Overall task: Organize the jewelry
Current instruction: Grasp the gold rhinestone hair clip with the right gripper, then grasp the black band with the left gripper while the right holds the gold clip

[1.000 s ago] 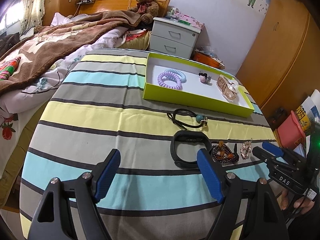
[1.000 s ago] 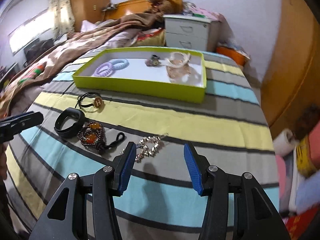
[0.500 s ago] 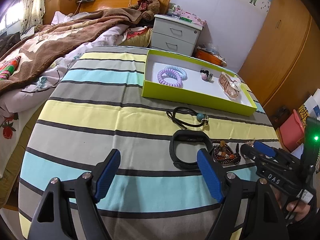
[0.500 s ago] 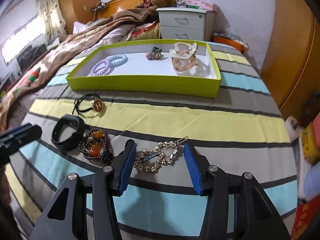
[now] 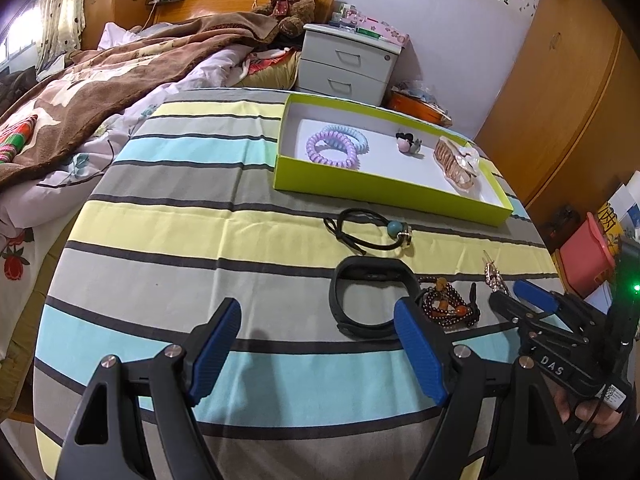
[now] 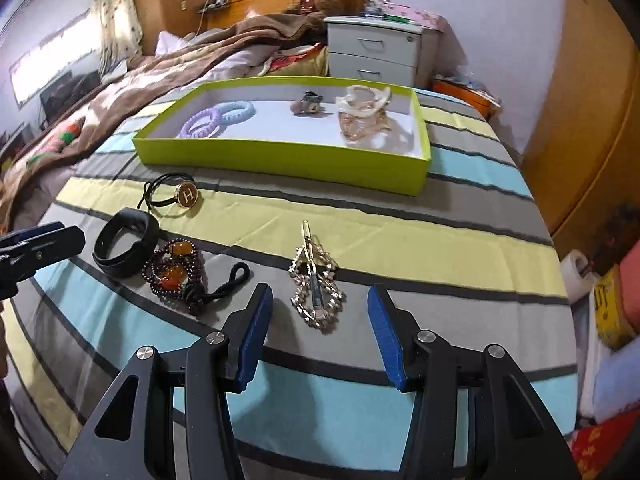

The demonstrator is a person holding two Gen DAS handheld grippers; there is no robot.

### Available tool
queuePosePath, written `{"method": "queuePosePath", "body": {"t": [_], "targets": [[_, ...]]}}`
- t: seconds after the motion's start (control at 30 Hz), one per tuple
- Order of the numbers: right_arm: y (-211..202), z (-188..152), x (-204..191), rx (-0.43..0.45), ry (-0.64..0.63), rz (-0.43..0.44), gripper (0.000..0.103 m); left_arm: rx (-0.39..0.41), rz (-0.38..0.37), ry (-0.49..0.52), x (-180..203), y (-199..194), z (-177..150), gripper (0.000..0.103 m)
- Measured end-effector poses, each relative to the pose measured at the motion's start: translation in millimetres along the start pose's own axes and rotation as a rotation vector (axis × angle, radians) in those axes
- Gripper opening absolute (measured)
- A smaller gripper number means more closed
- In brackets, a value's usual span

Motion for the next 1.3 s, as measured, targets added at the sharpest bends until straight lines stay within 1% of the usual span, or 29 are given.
{"method": "queuePosePath", "body": {"t": [0.13,0.23,0.37,0.57,0.87,0.97,1.1,1.17,1.23,1.3], "targets": [[3,4,-2,-0.003,-0.011,-0.001,0.050,-0.007,0.007,-0.006,-1,2,0,0.080],[1,4,-3,0.004,-0.022,-0.002,0.028,-0.012,0.013,0.002,0,3,-1,0.080],[-1,4,-2,0.008,-0.016,0.005,0.025,-0.017,0.014,0.013,4,5,-1,0.080],[-6,3,4,0.025,0.006,0.024,0.025,-0.022,0.015,0.018,6,7,1,0.080],[-20,6,7,0.070,0.030,0.053,0.025,-0.041,0.053,0.009,3,17,4,0.080],[-24,7,8,0.080,0.035,0.058,0.025,-0.066,0.074,0.005,1,25,4,0.080],[-29,8,8,0.093,0.039,0.065,0.025,-0.062,0.090,0.013,2,27,6,0.080],[-31,9,7,0.099,0.037,0.070,0.025,-0.068,0.106,0.013,1,30,7,0.076],[-32,10,6,0.103,0.035,0.075,0.025,-0.058,0.118,0.023,2,31,10,0.075],[-33,10,6,0.104,0.035,0.077,0.025,-0.064,0.140,0.049,4,36,13,0.073]]}}
Point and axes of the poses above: each gripper's, at about its wrist camera, not at the fingertips, and y roughly the way its jaws point, x to its right, z to its top, the point moved 9 cm from there along y, roughly the way its jaws point, and after that the axes turned 9 degrees about -x, right-handed, at the moved point
